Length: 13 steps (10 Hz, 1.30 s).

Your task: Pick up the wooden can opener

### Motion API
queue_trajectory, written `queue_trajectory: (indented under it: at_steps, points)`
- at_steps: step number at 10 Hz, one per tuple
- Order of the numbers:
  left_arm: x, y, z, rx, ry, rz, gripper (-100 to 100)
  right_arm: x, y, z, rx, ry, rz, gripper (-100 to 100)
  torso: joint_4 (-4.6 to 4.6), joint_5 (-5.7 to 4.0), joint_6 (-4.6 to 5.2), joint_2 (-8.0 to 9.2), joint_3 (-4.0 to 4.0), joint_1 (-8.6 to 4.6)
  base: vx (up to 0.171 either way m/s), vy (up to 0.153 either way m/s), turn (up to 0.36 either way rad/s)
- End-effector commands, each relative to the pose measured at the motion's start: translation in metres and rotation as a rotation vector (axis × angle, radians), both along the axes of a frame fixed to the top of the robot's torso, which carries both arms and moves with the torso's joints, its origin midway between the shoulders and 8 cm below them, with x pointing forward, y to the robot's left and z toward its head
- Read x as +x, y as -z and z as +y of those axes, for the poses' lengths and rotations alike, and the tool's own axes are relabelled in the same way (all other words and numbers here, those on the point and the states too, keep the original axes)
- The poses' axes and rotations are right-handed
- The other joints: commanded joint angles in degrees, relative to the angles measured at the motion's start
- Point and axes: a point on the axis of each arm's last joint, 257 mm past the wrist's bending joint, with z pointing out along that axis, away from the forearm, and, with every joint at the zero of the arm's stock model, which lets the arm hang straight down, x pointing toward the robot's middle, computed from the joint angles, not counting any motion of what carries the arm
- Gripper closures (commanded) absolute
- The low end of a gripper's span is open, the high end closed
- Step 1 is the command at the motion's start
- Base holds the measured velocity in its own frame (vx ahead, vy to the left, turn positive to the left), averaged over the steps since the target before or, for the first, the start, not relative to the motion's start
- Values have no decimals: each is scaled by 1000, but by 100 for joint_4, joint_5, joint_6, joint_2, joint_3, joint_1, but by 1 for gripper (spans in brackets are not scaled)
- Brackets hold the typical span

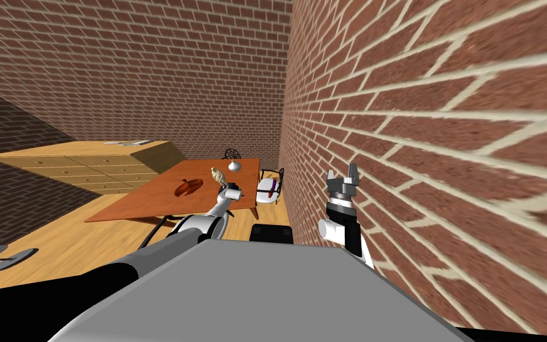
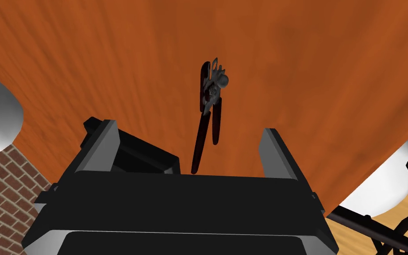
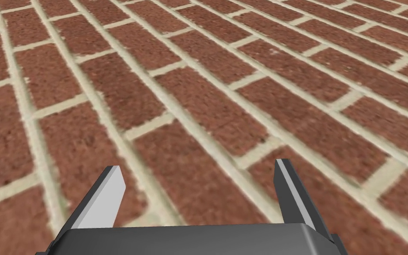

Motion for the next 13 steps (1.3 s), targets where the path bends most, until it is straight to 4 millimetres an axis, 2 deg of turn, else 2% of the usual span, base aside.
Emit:
queue_trajectory:
  at_steps: [1, 3, 7, 11, 12, 13]
  points:
    - [-6, 4, 13, 2, -50, 0, -100, 0, 0, 0, 0, 0, 0, 0, 0, 0, 0, 0, 0, 0, -24, 38, -279]
    - [-12, 8, 25, 3, -98, 0, -100, 1, -1, 3, 2, -8, -4, 0, 8, -12, 46, 42, 25, -29, -54, 83, -327]
    - [-26, 15, 48, 2, -191, -2, -100, 1, -1, 3, 2, -8, -4, 0, 6, -11, 42, 49, 26, -29, -62, 66, -243]
    - [-32, 18, 56, 5, -221, 0, -100, 1, -1, 3, 2, -8, -4, 0, -6, 7, 54, 18, 5, -25, -35, 31, -108]
    - [-32, 18, 57, 4, -225, -2, 100, 1, -1, 3, 2, -8, -4, 0, -9, 8, 51, 6, -1, -27, -6, 3, 8]
    - [-32, 18, 57, 4, -225, -2, 100, 1, -1, 3, 2, -8, -4, 0, -11, 6, 51, -2, -6, -32, -6, 0, 1]
